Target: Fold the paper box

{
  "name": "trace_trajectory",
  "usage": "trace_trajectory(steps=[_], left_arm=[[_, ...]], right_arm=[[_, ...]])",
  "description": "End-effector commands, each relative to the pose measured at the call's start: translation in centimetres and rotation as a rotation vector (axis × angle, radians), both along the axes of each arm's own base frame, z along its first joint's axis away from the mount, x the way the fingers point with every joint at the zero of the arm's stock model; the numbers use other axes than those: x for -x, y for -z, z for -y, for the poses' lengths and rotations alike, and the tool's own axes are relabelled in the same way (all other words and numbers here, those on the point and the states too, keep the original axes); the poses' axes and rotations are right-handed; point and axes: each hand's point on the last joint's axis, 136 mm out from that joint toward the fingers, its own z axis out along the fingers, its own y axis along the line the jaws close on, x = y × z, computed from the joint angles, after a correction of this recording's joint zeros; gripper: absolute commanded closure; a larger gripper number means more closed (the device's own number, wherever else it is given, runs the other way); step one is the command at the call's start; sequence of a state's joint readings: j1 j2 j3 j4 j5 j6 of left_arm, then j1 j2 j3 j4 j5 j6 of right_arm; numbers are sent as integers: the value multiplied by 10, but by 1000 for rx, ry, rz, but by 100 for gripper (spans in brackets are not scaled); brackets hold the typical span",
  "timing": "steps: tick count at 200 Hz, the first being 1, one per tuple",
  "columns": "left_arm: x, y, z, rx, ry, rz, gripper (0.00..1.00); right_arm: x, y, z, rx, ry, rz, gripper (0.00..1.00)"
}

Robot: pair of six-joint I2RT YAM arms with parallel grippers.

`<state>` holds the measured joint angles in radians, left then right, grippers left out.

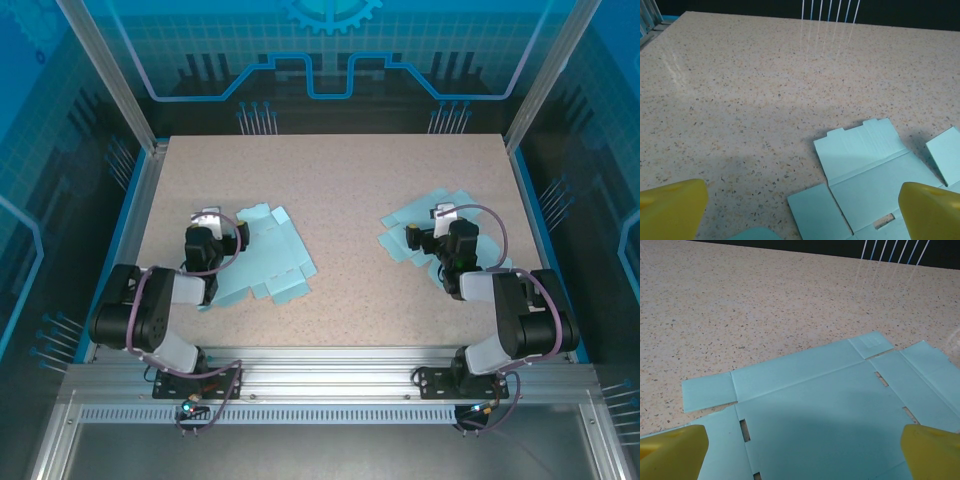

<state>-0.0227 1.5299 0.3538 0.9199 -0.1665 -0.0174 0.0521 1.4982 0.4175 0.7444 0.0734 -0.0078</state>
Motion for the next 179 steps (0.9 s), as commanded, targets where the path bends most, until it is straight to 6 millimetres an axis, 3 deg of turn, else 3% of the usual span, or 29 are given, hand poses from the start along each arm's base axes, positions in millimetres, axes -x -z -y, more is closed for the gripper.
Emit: trace_trajectory(steps=[1,43,89,124,151,179], left_arm=[[5,-25,0,-11,1,69,1],[22,-64,-6,20,-45,122,1],[23,-103,13,157,22,121,1],[12,-96,39,254,102,-37,1],[1,-86,68,246,176,-175,1],[-16,-76,113,257,388,-281,1]], right_arm=[[-7,-12,1,-3,20,0,0],[-11,-21,8,-3,69,-59,0],[9,-46,13,-120,161,-138,0],[33,-54,7,-284,241,-265,0],[49,-52,-27,-360,180,-375,0],[60,-49,-57,-355,140,-443,0]])
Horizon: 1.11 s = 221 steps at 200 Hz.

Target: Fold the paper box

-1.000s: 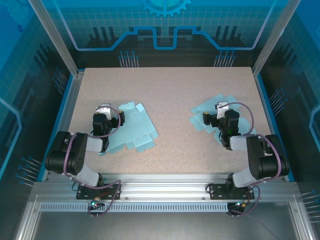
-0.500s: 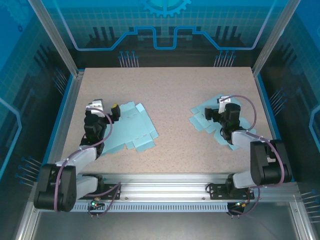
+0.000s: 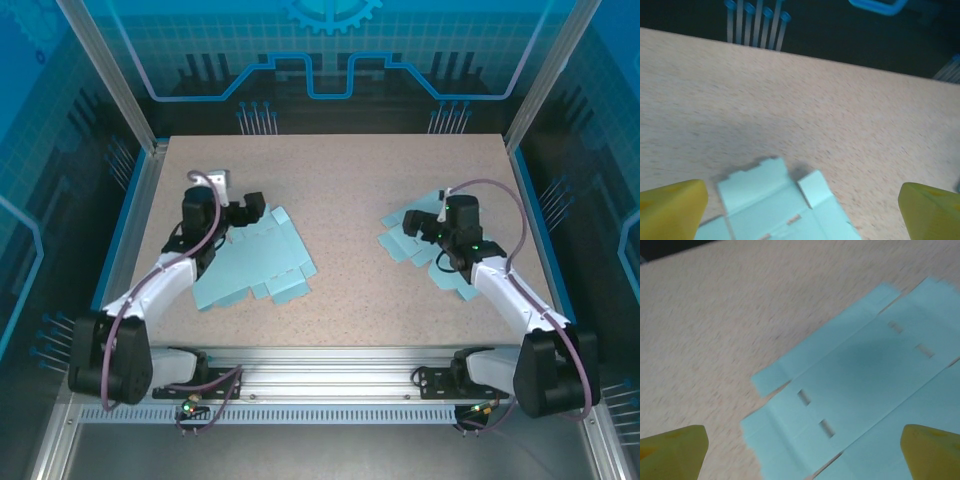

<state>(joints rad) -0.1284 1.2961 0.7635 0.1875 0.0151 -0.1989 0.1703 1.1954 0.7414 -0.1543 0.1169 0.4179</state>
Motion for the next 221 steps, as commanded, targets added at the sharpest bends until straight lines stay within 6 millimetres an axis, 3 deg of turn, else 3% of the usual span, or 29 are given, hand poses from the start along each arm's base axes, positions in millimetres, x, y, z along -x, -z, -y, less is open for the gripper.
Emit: trace_trajectory(steps=[1,22,58,72,118,145,181,221], left_arm=[[0,26,39,23,208,-160,1],[-15,37,61,-11,367,-276,1],[-37,59,64,-129,488,-444,1],[-41,65,63,-152,512,-482,1],[-50,62,62,-140,491,-461,1],[-50,61,56,-147,464,-451,1],[-48,58,47,-137,439,-429,1],[-45,60,42,-131,425,-430,1]], right_arm=[[22,11,-25,-62,-19,-131,0],[25,7,-42,-91,-64,-129,0],[30,6,-68,-122,-146,-156,0],[33,9,-92,-155,-219,-175,0],[39,29,-199,-302,-469,-283,19],[42,50,-242,-367,-545,-350,28],[40,83,-272,-407,-585,-436,36],[33,98,-291,-414,-613,-474,43]])
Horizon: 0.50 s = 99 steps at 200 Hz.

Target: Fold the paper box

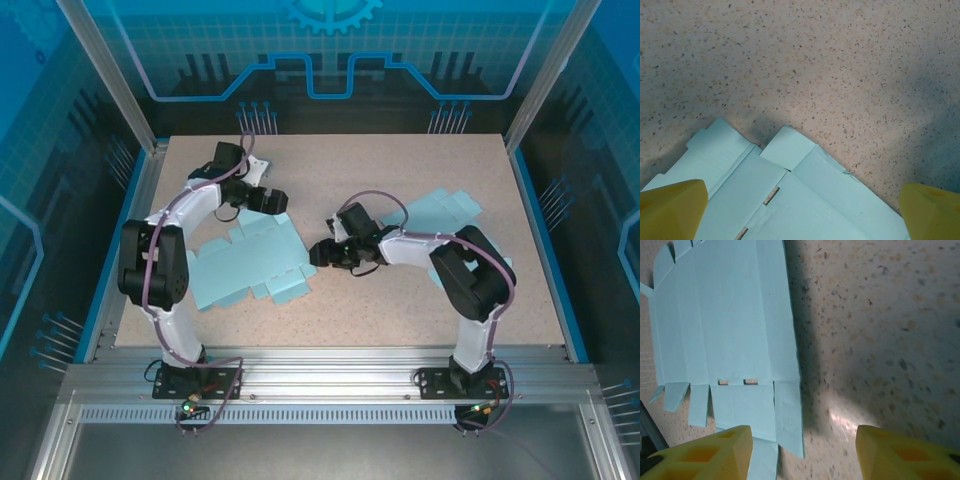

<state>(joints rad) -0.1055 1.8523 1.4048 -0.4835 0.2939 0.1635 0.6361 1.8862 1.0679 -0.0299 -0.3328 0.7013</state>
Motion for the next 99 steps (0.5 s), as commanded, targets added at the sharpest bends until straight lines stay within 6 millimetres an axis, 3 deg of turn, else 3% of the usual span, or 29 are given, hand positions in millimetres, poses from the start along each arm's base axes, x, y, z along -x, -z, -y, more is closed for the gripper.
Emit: trace_trajectory(steps=[1,99], left_arm=[[1,-16,0,19,1,44,1],[1,-11,0,28,-18,43,1]], right_arm=[[-2,-8,-23,-59,-44,-2,43],[13,19,-45,-45,-108,-77,48]])
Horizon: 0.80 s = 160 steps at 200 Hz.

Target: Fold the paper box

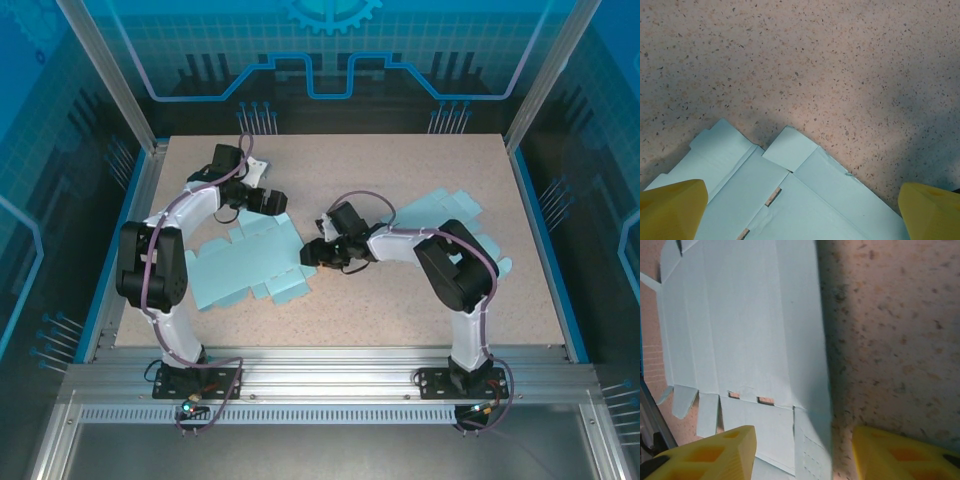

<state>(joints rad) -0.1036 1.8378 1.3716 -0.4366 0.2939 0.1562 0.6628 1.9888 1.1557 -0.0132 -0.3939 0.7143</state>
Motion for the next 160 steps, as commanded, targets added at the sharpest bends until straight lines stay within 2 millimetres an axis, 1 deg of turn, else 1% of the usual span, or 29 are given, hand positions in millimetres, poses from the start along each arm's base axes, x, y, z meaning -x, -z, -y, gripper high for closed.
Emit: trace_trajectory(steps=[1,12,37,52,65,73,83,87,97,113,118,121,137,153,160], left_arm=[[2,-12,0,22,-10,19,1],[2,-12,-1,20,-11,21,1],[2,-14,-1,19,-14,27,1],[1,-16,-2,17,-15,33,1],[1,-18,-3,16,-17,37,1],[1,-19,-4,14,-17,41,1],[1,-20,-4,9,-11,47,1],[1,-21,-5,6,-8,50,1],[0,-25,-5,-1,3,66,1],[1,-33,-6,-15,18,97,1],[0,-39,-6,-17,23,116,1],[-1,-42,-6,-15,28,127,1],[-1,-58,-3,-8,57,188,1],[1,-76,4,11,117,255,1],[3,-84,7,16,149,288,1]], right_arm=[[15,11,-17,-3,-56,-38,48],[16,12,-19,1,-64,-40,50],[16,16,-22,16,-74,-39,56],[13,18,-21,30,-77,-30,67],[11,18,-19,58,-85,-17,80],[9,15,-18,75,-97,2,90],[5,11,-15,110,-115,33,99],[3,8,-14,129,-125,51,100],[-3,-3,-7,184,-151,107,100],[-13,-27,5,259,-190,210,100],[-18,-40,9,283,-207,262,100],[-18,-42,13,304,-221,278,100],[-23,-71,27,355,-299,385,100],[-25,-94,42,402,-379,471,100],[-25,-101,49,422,-412,500,100]])
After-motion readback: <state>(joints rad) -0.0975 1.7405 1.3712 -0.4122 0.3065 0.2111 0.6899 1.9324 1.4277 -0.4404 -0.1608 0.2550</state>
